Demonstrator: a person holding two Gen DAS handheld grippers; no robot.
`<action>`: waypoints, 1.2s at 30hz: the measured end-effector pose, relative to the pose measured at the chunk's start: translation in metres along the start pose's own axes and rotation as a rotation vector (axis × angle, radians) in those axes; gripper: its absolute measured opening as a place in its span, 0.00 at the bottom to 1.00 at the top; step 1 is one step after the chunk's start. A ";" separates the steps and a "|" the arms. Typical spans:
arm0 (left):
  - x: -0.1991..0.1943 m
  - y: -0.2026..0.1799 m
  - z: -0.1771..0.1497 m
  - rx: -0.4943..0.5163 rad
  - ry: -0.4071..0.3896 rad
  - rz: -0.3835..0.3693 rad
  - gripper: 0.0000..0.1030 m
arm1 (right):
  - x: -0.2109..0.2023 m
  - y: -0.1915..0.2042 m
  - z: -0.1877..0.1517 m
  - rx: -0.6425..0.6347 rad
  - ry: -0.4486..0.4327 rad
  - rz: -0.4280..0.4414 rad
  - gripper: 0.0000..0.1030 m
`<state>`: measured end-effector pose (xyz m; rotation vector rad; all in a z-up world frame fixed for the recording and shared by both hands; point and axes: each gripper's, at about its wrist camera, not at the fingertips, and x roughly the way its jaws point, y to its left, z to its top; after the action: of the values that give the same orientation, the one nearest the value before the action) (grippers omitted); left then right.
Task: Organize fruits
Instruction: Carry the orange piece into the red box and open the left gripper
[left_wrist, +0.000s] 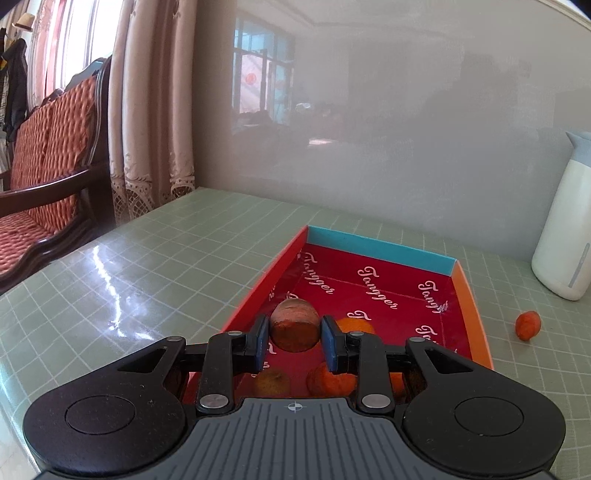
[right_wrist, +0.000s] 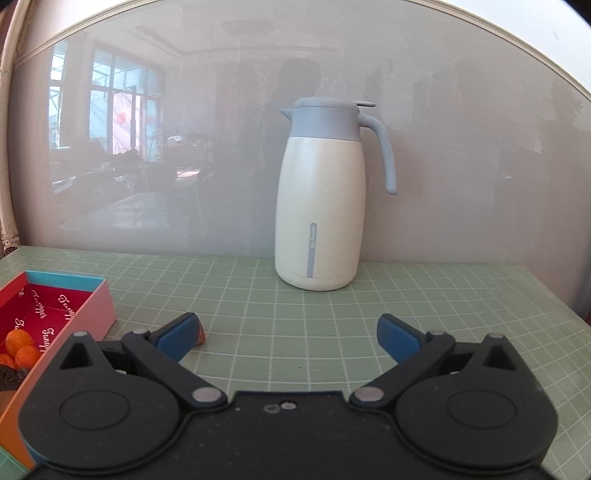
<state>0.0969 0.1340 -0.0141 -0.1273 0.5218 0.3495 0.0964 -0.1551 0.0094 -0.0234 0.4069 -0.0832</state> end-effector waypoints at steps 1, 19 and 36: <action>0.001 0.001 -0.001 -0.004 0.006 0.000 0.30 | 0.000 0.002 0.000 -0.002 -0.002 -0.001 1.00; -0.004 0.010 -0.003 -0.043 0.032 -0.023 0.30 | -0.002 0.021 0.001 -0.026 -0.003 -0.002 1.00; -0.041 0.015 0.005 -0.018 -0.057 -0.023 0.61 | 0.001 0.020 0.000 -0.020 0.013 0.011 1.00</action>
<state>0.0608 0.1367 0.0110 -0.1404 0.4610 0.3348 0.0992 -0.1357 0.0083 -0.0402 0.4204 -0.0690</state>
